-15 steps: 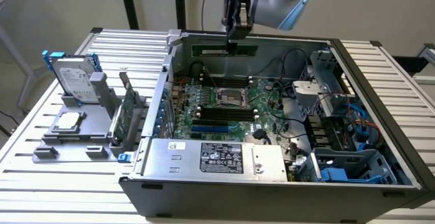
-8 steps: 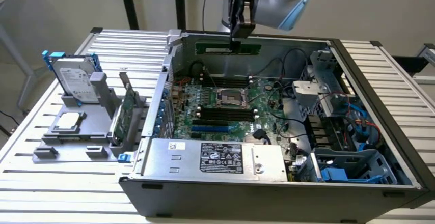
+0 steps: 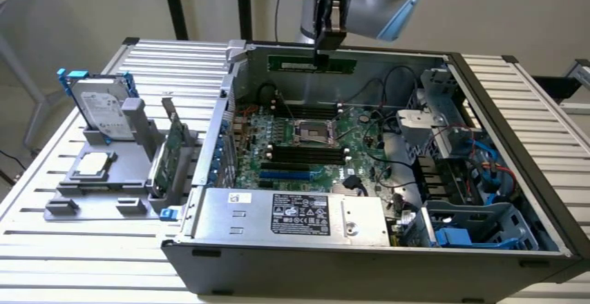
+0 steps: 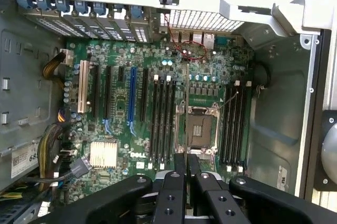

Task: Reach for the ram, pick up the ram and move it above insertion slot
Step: 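Pick up the ram and move it above insertion slot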

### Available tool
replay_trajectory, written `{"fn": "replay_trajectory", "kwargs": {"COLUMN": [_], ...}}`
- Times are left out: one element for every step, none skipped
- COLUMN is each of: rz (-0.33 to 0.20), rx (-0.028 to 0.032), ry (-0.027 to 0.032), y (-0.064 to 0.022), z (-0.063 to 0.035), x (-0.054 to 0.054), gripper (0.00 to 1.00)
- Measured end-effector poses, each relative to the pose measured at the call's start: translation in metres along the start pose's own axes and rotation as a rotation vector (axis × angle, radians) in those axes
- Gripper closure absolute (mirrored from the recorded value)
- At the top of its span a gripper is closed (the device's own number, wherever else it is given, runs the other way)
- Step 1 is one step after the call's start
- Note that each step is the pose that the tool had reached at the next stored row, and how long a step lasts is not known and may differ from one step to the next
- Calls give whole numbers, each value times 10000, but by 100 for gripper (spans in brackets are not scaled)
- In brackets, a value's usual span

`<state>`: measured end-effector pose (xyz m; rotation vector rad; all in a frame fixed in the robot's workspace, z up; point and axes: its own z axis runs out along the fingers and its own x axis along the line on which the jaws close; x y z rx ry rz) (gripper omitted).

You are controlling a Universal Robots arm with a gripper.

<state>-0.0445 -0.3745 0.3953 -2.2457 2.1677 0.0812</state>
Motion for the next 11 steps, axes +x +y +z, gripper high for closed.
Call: {"fn": "replay_trajectory", "kwargs": {"rz": [59, 114, 144, 148, 149, 150, 150, 150, 150, 150, 150], "rx": [3, 5, 7, 8, 8, 9, 9, 9, 9, 9, 9], "ry": [-1, -1, -2, -1, -2, -3, -3, -3, -2, -3, -3], "y": [-4, -8, -12, -14, -14, -14, -14, -14, -14, -14, -14], "z": [0, 0, 1, 0, 1, 1, 1, 1, 1, 1, 1], "x": [-7, -13, -21, -21, -21, -21, -21, -21, -21, -21, -21], "gripper": [87, 87, 87, 87, 87, 87, 87, 87, 87, 87, 87]}}
